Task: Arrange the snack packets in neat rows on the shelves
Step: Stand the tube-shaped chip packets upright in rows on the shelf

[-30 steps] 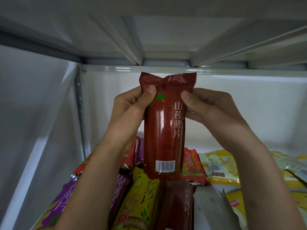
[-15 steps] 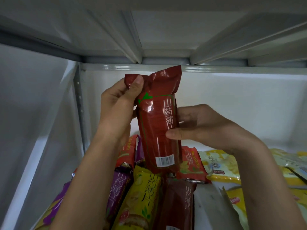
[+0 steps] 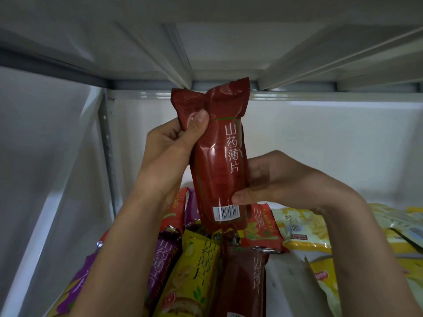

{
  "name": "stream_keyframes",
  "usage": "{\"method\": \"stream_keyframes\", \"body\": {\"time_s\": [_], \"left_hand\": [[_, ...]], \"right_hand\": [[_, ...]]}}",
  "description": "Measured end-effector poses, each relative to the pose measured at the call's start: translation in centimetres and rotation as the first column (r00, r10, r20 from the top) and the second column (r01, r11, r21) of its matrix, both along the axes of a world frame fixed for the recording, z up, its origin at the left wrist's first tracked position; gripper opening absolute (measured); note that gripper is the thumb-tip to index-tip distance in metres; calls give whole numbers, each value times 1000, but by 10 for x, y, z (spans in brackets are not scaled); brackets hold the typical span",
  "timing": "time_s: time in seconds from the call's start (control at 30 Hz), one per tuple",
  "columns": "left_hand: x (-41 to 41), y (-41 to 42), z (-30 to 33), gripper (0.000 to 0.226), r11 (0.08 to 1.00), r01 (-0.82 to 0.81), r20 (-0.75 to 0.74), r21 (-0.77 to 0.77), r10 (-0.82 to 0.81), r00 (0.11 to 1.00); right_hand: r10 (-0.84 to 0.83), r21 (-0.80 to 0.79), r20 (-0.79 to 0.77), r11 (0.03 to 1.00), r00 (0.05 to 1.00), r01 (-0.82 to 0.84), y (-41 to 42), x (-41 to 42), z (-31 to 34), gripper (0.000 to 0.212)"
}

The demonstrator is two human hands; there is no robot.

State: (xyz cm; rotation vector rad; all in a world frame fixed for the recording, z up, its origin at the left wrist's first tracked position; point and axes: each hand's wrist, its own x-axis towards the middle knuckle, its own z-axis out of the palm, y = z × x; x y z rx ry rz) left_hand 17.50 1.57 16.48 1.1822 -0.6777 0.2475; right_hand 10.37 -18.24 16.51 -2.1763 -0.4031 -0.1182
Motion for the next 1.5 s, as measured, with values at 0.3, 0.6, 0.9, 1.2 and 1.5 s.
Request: {"method": "stream_keyframes", "body": {"time_s": [0.3, 0.6, 0.9, 1.2, 1.5], "left_hand": [[-4, 1, -1, 46, 987, 84, -50, 137, -78, 996], [-5, 0, -2, 59, 954, 165, -57, 250, -155, 986], [-2, 6, -6, 27, 915, 126, 27, 384, -148, 989], [2, 3, -11, 41, 755, 175, 6, 632, -230, 973], [10, 3, -15, 56, 651, 213, 1, 728, -312, 950]], "right_hand": [[-9, 47, 45, 999, 999, 7, -1, -1, 3, 36], [-154, 217, 149, 969, 977, 120, -2, 1, 4, 25], [-156, 403, 205, 913, 966, 62, -6, -2, 6, 42], [-311, 545, 271, 830, 911, 121, -4, 4, 8, 34], [-442, 708, 284, 695, 851, 124, -1, 7, 9, 35]]}}
